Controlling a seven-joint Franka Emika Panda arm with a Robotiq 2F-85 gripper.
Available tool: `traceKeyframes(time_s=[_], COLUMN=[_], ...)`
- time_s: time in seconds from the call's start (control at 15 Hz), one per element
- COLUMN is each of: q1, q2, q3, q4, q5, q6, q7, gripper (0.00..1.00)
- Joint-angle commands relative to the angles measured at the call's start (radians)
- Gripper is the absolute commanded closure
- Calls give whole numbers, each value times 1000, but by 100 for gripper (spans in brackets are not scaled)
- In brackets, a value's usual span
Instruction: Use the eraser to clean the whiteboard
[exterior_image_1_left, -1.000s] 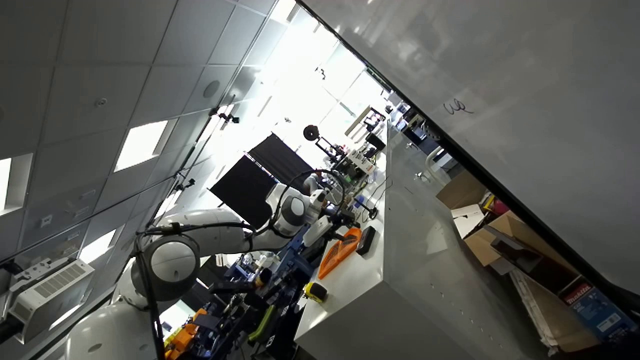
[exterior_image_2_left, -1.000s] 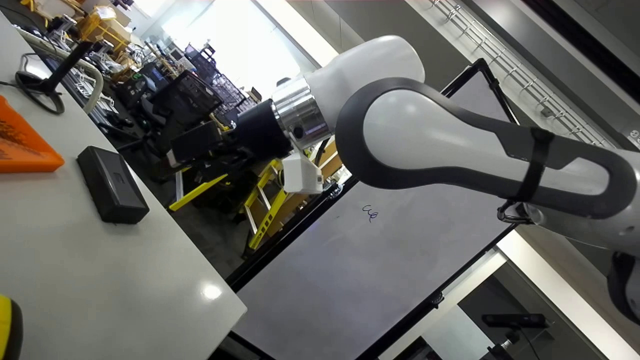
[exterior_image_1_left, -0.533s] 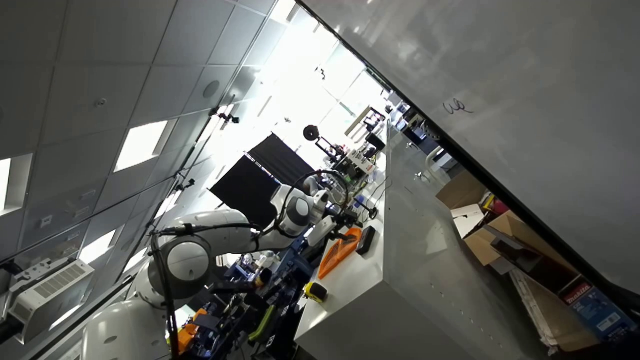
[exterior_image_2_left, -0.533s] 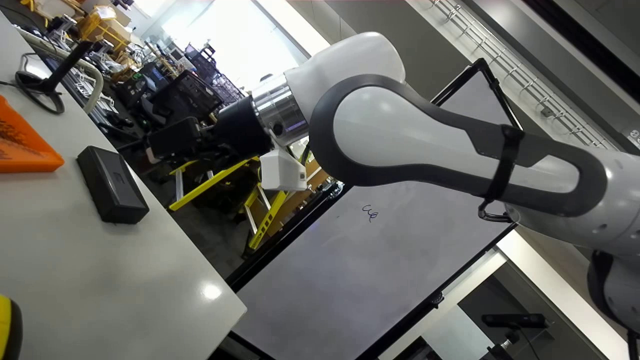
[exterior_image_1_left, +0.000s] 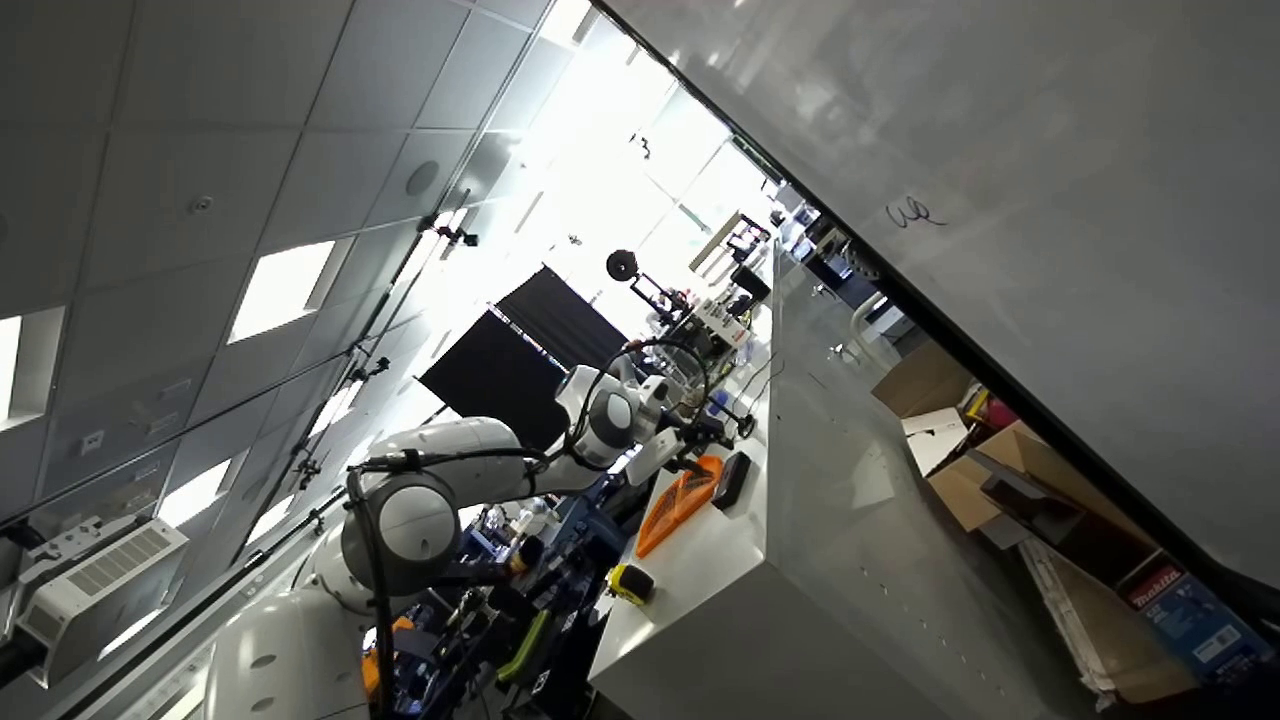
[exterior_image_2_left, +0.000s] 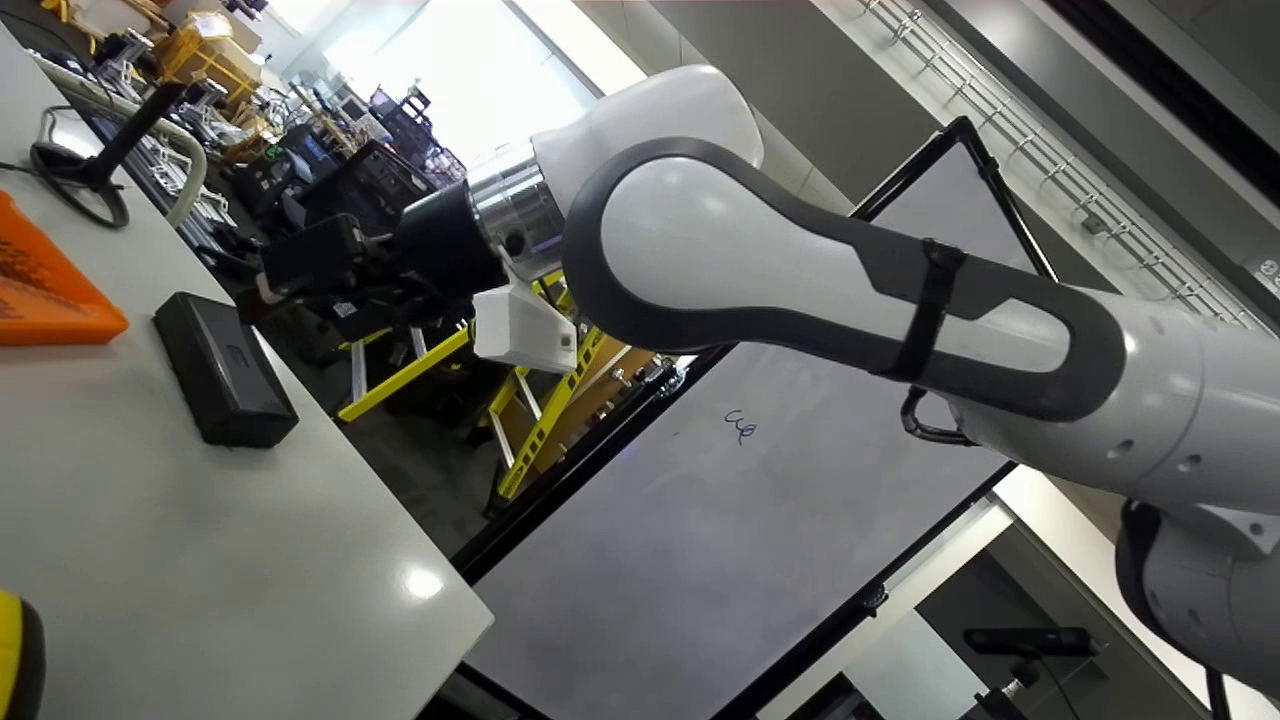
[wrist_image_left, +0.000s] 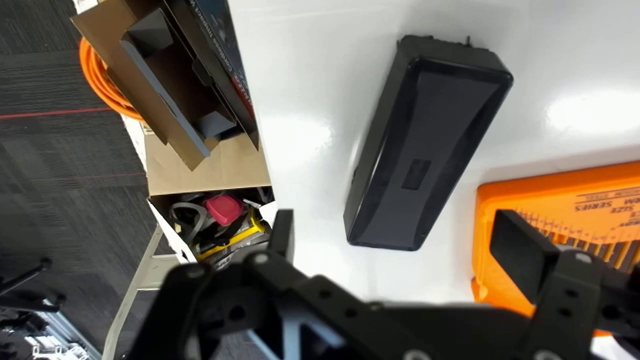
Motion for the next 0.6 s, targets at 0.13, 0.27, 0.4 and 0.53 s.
traceKeyframes(time_s=[0.13,0.27,0.4,0.53], q1=[4,4,4,5], q2=[78,97,112,126], q3=[12,14,15,13], q4=[119,142,161,179], q5=[42,55,68,75], q6=[-58,-78,-97,-120], q7=[-1,0,0,-1], gripper=[0,0,0,0])
